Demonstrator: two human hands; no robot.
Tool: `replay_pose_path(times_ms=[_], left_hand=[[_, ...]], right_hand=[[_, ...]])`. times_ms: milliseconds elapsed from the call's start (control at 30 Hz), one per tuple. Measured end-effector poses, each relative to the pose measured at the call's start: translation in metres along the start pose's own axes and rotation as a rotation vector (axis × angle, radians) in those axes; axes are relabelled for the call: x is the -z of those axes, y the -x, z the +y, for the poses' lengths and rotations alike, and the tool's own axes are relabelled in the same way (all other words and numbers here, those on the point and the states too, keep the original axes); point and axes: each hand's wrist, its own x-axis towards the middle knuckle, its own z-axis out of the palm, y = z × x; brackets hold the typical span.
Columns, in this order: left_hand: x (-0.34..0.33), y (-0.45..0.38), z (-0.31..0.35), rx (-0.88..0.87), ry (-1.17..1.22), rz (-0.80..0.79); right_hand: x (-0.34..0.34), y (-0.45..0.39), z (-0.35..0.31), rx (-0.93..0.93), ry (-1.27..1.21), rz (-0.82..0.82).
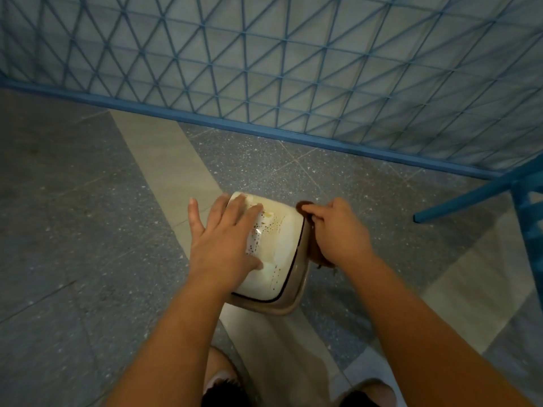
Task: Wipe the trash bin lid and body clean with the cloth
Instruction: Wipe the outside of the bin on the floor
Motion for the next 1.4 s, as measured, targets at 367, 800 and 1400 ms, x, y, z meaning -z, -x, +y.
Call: replay_pose_path(times_ms=[367, 800, 1400], left_hand=[[0.015, 0.018, -0.002, 0.074, 0.124, -0.115], [0.008, 0.025, 0.002, 0.085, 0.112, -0.178], [0.006, 0.026, -0.003, 0.074, 0.173, -0.172]], right_hand=[[-0.031, 0.105, 0.002, 0.043, -0.100, 0.060], [-0.059, 0.099, 0.011, -0.052, -0.247, 0.044], [-0.064, 0.129, -0.006, 0.088, -0.299, 0.187]])
